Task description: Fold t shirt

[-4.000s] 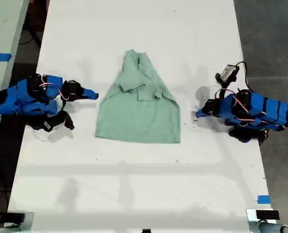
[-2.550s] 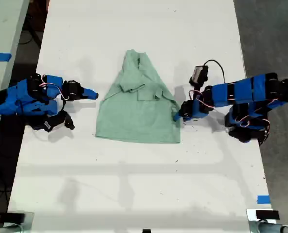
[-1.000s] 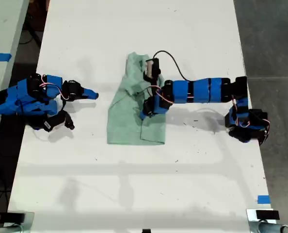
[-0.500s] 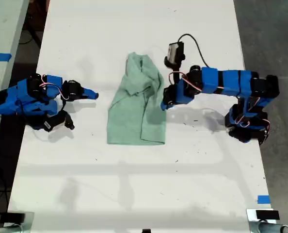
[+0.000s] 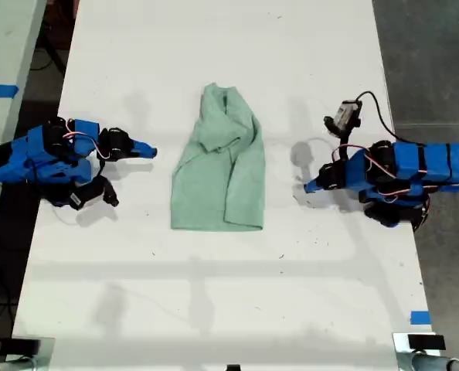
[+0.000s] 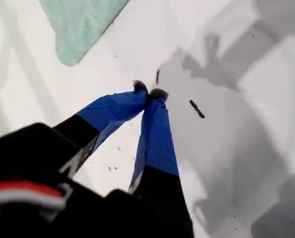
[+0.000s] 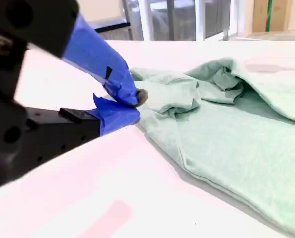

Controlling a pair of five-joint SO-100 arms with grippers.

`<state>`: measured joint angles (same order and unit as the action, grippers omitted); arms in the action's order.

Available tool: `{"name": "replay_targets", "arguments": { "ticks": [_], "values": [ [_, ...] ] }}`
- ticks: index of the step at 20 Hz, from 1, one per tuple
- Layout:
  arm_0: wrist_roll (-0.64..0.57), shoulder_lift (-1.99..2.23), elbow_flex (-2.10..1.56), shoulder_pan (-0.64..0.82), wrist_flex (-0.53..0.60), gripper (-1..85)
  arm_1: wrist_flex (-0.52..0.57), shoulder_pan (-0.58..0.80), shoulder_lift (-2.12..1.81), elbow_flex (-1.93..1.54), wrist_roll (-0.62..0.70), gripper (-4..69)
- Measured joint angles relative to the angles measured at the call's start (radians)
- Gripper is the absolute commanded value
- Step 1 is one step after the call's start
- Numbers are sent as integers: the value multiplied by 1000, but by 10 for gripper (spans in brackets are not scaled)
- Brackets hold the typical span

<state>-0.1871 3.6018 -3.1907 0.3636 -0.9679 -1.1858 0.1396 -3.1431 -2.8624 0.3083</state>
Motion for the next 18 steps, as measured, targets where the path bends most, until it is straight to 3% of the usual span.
{"name": "replay_targets", "arguments": {
  "ticks": [4, 18],
  "values": [
    [0, 0, 0, -2, 0, 0, -81, 29, -330, -179, -38, 16],
    [32, 0, 0, -3, -18, 9, -110, 17, -354, -183, -67, 16]
  ]
}}
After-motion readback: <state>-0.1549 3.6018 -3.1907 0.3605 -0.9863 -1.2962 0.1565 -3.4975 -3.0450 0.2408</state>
